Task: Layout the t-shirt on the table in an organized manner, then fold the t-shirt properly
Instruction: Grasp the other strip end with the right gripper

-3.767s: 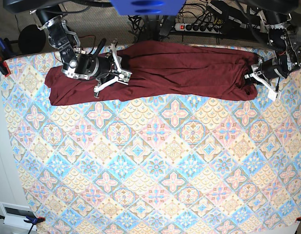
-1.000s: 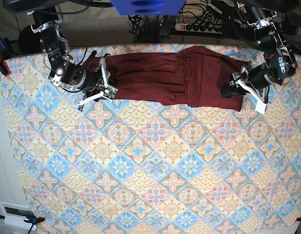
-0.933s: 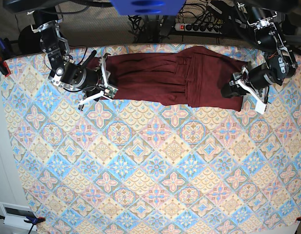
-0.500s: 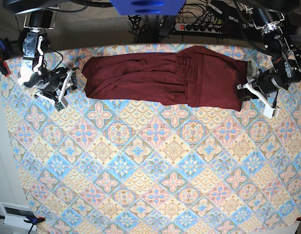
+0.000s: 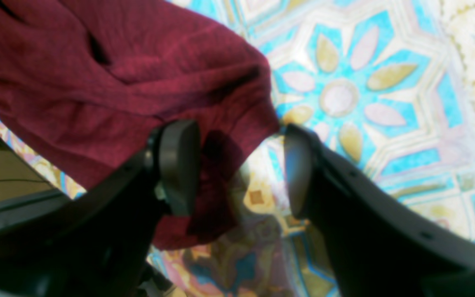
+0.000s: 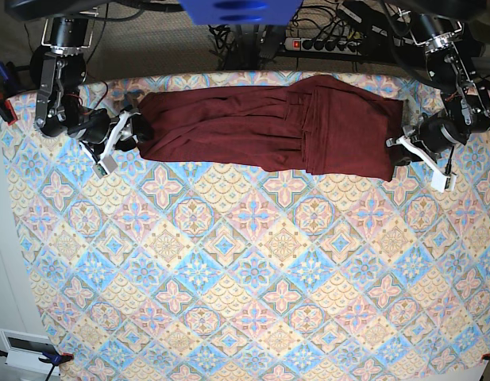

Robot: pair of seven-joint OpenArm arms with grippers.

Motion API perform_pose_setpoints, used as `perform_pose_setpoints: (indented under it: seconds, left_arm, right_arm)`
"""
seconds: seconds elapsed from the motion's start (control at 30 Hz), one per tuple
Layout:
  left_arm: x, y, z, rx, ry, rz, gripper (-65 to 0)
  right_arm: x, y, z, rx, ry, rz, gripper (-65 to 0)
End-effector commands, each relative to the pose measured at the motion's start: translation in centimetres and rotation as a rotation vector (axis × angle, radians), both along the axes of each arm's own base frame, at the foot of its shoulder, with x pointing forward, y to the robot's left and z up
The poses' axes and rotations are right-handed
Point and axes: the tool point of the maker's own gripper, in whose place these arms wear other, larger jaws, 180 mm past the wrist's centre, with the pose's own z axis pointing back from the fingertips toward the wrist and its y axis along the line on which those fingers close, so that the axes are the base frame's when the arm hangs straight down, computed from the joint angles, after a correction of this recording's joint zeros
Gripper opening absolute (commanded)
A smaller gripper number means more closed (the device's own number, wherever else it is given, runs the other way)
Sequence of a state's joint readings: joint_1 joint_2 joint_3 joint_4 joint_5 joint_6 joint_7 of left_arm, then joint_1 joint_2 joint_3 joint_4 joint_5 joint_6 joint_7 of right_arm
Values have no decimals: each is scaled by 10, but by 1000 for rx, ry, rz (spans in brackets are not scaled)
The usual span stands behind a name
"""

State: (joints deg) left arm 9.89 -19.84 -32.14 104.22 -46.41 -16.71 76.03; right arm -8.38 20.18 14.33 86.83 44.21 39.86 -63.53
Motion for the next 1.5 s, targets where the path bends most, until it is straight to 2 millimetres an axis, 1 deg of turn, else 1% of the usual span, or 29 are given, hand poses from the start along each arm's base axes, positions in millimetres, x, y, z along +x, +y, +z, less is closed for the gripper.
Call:
perform_pose_setpoints:
  seconds: [0.0,0.03,0.27,0.53,0.57,0.67,0.7,0.9,1.13,1.3,1.33,1.47]
  left_arm:
    - [7,3,11,15,-43,-6,-648]
    - [7,3,11,15,-44,-5,-648]
    - [8,3,12,15,-48,-5,-648]
    - [9,3,12,13,-50,-4,-648]
    - [9,3,12,13,-52,-4,-648]
    - [10,2,13,11,-55,-4,-648]
    - [10,2,13,11,-55,-4,-648]
    - [10,2,13,11,-55,-4,-648]
    - [11,2,13,10,-57,-4,-648]
    - [11,2,14,5,-60,-4,-648]
    - [11,3,14,9,-59,-4,-648]
    - [10,3,14,11,-57,-2,-648]
  right_arm:
    - [7,-4,10,4,-36,-3,-335]
    - [6,-4,9,3,-32,-3,-335]
    - [-22,-3,-6,7,34,-2,-335]
    - [-48,-1,-19,11,97,4,-335]
    - [-49,0,-19,15,99,3,-335]
    - [-48,20,-21,66,95,-7,-335]
    - [-48,24,-22,76,95,-9,-335]
    - [-48,39,-23,114,95,-18,-335]
    - [-48,40,-23,118,92,-20,-336]
    - [-46,38,-21,117,84,-28,-360]
    - [-44,35,-19,114,76,-34,-361]
    - [-41,11,-16,91,62,-103,-361]
